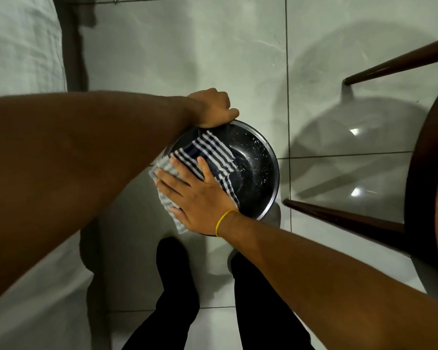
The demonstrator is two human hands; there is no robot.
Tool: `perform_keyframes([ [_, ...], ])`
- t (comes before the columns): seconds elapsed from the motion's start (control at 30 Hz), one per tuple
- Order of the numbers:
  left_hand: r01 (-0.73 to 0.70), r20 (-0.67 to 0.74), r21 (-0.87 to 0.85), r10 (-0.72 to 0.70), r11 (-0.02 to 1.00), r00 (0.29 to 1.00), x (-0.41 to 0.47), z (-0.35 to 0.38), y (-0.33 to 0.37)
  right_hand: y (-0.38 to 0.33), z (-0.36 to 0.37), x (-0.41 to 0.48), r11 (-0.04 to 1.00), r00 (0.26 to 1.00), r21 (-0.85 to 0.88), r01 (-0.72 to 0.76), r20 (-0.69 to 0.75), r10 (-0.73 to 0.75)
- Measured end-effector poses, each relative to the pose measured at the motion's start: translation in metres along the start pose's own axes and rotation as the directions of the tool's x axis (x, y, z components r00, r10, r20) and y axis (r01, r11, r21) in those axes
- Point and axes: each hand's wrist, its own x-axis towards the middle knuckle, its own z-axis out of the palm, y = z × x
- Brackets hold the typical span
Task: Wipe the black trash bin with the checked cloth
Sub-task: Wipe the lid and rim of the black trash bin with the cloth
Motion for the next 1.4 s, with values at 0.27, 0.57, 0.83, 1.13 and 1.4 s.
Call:
perform_keyframes([
  [0.27,-0.021,-0.037,0.043,0.023,0.999,0.999,-0.001,0.006,-0.003,0.015,0.014,-0.059,0.978,0.984,-0.115,0.176,0.047,-0.172],
  [0.57,-0.001,-0.088,0.133,0.013,0.991,0.996,-0.001,0.010,-0.003,0.008,0.016,-0.092,0.852,0.852,0.115,-0.511,-0.067,0.520],
  [0.83,-0.005,-0.110,0.179,0.026,0.984,0.994,-0.007,0.007,0.001,0.031,-0.013,-0.024,0.375,0.380,0.242,-0.895,-0.028,0.925],
  [1.13,0.036,-0.173,0.161,-0.008,0.986,0.985,-0.009,0.010,0.001,0.103,-0.032,0.014,0.628,0.635,0.184,-0.757,-0.023,0.772],
  [1.4,0.143,-0.244,0.002,-0.138,0.990,0.960,-0.016,0.013,0.006,0.098,-0.027,-0.005,0.527,0.531,0.238,-0.816,-0.055,0.846],
])
